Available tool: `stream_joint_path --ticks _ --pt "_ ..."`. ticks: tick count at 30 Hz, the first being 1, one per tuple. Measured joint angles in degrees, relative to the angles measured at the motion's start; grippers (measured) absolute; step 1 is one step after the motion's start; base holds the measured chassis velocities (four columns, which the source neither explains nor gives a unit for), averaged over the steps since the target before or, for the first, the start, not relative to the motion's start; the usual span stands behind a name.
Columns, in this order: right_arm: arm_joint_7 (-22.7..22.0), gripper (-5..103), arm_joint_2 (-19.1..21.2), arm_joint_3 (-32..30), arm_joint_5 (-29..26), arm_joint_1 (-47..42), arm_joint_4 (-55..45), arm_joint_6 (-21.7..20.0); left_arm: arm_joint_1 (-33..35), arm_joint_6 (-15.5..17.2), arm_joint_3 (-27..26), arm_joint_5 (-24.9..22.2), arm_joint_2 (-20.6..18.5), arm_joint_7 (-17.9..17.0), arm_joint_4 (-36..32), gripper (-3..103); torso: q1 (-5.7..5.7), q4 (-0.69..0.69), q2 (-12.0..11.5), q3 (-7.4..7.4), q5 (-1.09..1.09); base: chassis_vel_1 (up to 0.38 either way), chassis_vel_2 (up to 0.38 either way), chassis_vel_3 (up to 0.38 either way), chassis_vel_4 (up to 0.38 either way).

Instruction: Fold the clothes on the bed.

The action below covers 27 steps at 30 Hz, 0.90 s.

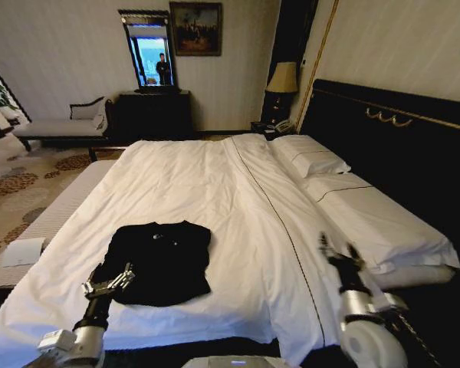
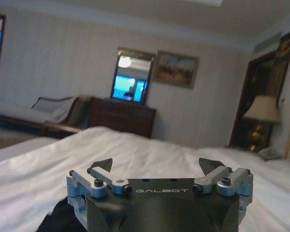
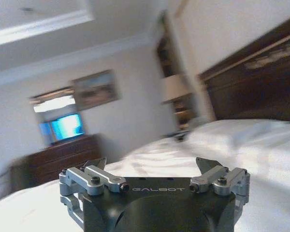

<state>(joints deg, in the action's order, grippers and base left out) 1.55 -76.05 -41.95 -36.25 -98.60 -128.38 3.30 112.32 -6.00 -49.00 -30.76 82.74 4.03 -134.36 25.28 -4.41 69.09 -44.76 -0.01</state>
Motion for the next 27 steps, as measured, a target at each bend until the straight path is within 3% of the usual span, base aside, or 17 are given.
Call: stream_joint_path --ticks 6,10,14,21,27 --pt "3.8 100 2.7 1.1 3.3 0.3 1.4 2.6 0.2 0.0 0.8 1.2 -0.8 0.4 -2.1 100 0.0 0.0 0.0 0.0 0.0 0.0 0.0 0.0 0.0" --pt "10.5 100 4.8 -0.3 10.2 -0.3 3.9 7.5 0.3 2.5 3.5 5.7 -1.0 0.8 -4.5 100 0.0 0.0 0.0 0.0 0.01 0.0 0.0 0.0 0.0" --pt "13.5 100 4.1 -0.6 14.2 -1.2 4.3 9.3 0.1 3.9 5.1 8.1 -0.7 0.8 -5.1 100 0.0 -0.01 0.0 0.0 0.01 0.0 0.0 0.0 0.0" --pt "14.5 100 2.3 0.3 15.3 -1.7 4.4 9.2 0.4 2.9 6.1 9.6 0.3 0.8 -3.6 100 0.0 0.0 0.0 0.0 0.0 0.0 0.0 0.0 0.0" --pt "13.8 100 0.9 -0.1 14.9 -1.4 4.8 8.7 0.5 1.8 4.6 7.5 0.4 0.3 -2.6 100 0.0 -0.01 0.0 0.0 0.0 0.0 0.0 0.0 0.0"
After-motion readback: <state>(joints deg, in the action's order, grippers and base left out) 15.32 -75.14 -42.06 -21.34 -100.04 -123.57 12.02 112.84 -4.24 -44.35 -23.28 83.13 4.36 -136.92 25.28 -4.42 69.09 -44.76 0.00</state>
